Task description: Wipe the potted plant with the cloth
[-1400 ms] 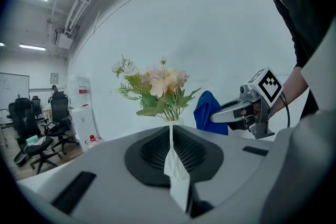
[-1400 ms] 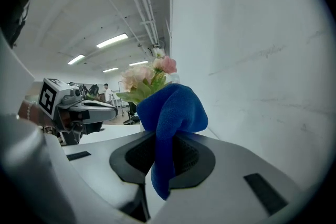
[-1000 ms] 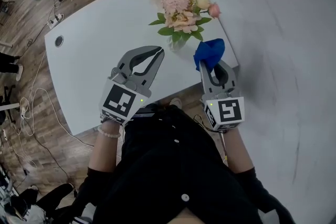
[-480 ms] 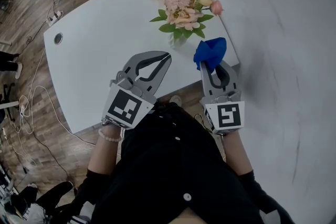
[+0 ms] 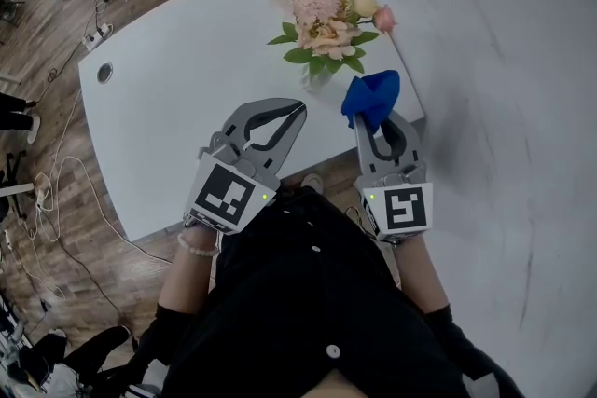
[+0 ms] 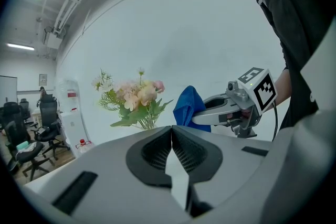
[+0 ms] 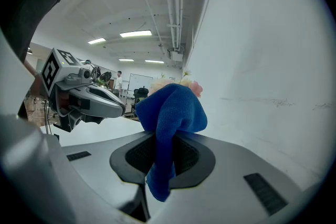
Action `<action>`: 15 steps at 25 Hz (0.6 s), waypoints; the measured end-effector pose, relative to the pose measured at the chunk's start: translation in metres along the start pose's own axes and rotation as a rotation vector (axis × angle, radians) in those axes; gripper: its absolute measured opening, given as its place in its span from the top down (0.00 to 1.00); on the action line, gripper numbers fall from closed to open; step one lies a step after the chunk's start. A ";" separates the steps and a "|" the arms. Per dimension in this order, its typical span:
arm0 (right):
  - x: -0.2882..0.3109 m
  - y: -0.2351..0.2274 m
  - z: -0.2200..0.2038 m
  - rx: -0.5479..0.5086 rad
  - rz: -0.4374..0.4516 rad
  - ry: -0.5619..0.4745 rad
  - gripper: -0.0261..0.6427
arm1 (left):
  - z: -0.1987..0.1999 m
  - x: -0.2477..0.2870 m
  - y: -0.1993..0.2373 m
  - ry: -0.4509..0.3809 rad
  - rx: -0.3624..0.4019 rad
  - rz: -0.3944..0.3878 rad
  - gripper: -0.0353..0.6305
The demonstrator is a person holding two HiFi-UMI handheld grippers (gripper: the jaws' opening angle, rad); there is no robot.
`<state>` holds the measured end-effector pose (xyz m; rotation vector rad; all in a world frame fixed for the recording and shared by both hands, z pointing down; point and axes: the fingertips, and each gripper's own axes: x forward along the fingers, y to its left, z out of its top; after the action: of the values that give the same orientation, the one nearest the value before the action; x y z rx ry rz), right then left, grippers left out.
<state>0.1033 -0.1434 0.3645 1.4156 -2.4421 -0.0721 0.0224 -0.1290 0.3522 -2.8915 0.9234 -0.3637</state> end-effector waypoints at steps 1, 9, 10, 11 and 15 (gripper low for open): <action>0.000 0.001 0.000 -0.002 0.001 0.000 0.84 | 0.000 0.000 0.000 0.000 -0.002 0.001 0.92; 0.000 0.003 0.002 0.024 0.007 -0.006 0.84 | -0.001 -0.003 0.003 -0.003 -0.015 0.019 0.92; 0.000 0.003 0.002 0.025 0.007 -0.007 0.84 | -0.001 -0.003 0.003 -0.003 -0.016 0.021 0.92; 0.000 0.003 0.002 0.022 0.007 -0.008 0.84 | -0.002 -0.003 0.004 -0.003 -0.018 0.024 0.92; 0.000 0.005 0.003 0.009 0.008 -0.003 0.84 | -0.003 -0.005 0.007 -0.004 -0.039 0.030 0.92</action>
<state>0.0979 -0.1414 0.3625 1.4104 -2.4530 -0.0614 0.0135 -0.1315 0.3535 -2.9088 0.9835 -0.3410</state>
